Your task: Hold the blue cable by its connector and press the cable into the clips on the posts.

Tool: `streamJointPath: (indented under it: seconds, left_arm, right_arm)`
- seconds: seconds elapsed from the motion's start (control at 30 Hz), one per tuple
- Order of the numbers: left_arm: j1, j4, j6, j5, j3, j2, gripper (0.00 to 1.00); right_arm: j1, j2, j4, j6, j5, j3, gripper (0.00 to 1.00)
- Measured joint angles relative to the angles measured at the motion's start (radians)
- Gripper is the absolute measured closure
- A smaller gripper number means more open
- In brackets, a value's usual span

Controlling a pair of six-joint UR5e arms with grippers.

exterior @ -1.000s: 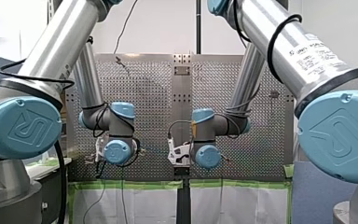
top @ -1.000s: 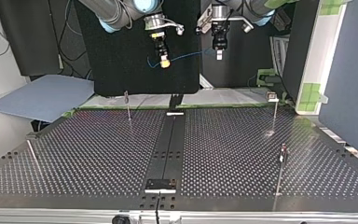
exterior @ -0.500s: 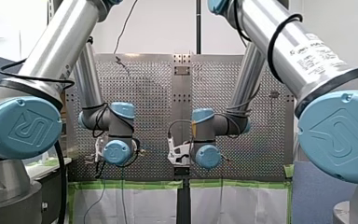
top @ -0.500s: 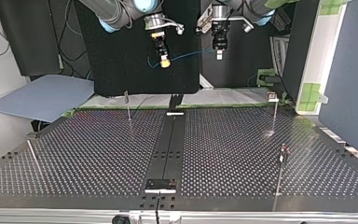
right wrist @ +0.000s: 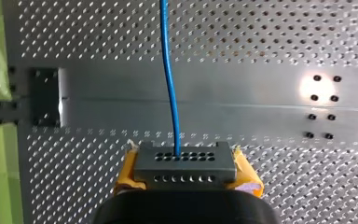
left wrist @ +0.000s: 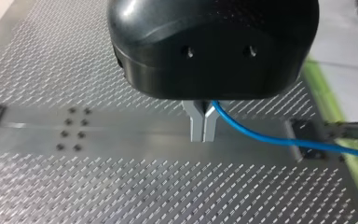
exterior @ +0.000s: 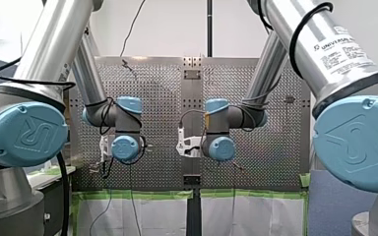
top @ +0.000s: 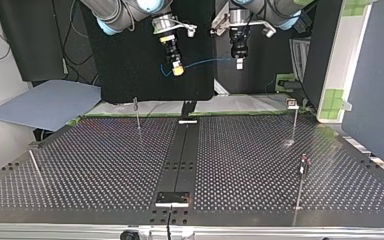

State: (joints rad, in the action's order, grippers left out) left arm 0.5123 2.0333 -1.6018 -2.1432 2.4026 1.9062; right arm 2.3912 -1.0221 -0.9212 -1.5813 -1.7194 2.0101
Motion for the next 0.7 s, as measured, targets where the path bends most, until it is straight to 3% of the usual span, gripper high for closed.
streamJointPath:
  seconds: [0.1, 0.2, 0.7]
  left_arm:
    - [-0.007, 0.025, -0.025, -0.025, -0.018, -0.025, 1.00]
    - [-0.010, 0.053, -0.045, -0.044, -0.041, -0.053, 1.00]
    - [-0.034, 0.193, -0.081, -0.051, -0.117, -0.193, 1.00]
  right_arm:
    - [-0.005, -0.028, 0.027, -0.027, 0.024, -0.009, 1.00]
    - [-0.011, -0.051, 0.051, -0.041, 0.033, -0.022, 1.00]
    - [-0.052, -0.203, 0.136, -0.047, 0.056, -0.127, 1.00]
